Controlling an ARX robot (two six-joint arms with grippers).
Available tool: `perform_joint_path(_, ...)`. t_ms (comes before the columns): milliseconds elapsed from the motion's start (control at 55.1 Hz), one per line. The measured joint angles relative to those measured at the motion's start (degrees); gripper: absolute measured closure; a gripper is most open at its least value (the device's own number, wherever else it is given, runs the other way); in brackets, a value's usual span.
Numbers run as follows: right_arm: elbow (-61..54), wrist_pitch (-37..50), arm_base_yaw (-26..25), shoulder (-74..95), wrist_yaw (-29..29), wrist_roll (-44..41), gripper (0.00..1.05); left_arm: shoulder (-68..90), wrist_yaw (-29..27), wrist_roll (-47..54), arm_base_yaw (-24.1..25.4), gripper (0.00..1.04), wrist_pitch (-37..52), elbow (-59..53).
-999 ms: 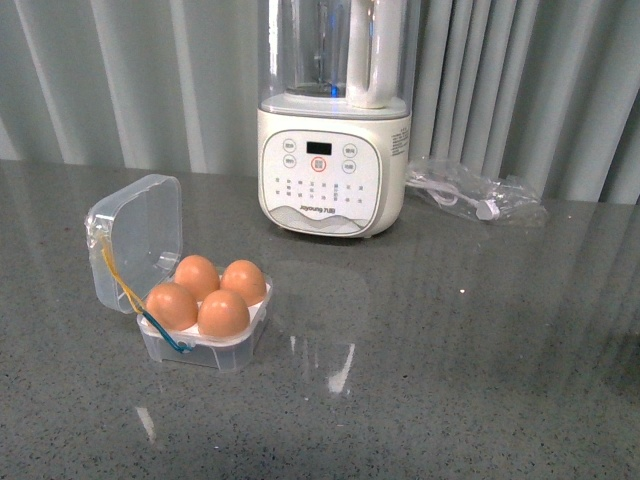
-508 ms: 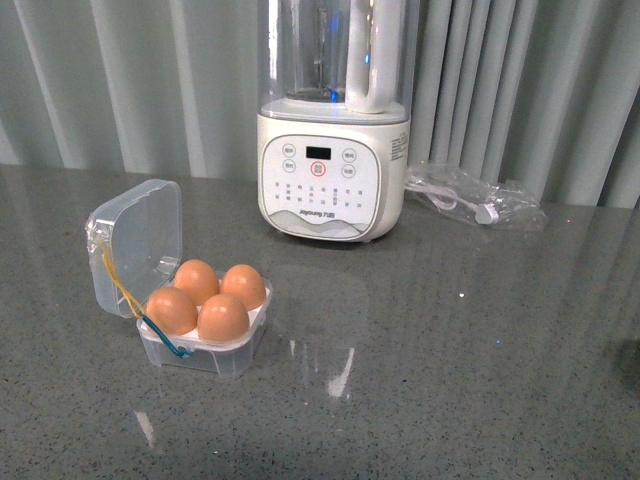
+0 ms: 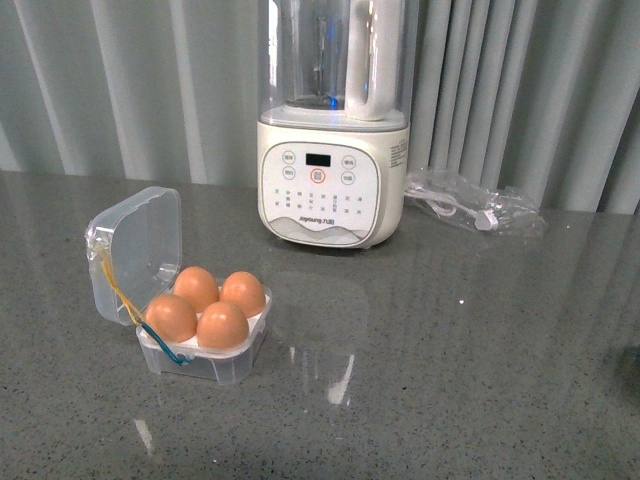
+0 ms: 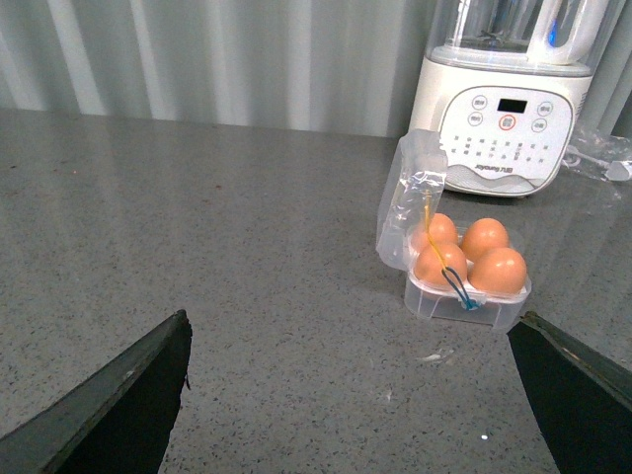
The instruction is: Put egg into box
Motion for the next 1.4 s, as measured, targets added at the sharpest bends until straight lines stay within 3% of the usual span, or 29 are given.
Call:
perform_joint_path(109,-1.5,-4.6,0.1,-5.2,0.4,0.0,1.02,0.0,-0.1,0.0,0.0,0.07,0.0,0.0)
perform_joint_path(1217,-8.0,-3.8,0.1,-12.0,0.4,0.0,1.02,0.0,0.0,0.0,0.0,0.07,0.0,0.0)
perform_joint_path(1398,-8.0,-3.8,0.1,-12.0,0.4,0.0,0.72,0.0,0.0,0.0,0.0,0.07,0.0,0.0)
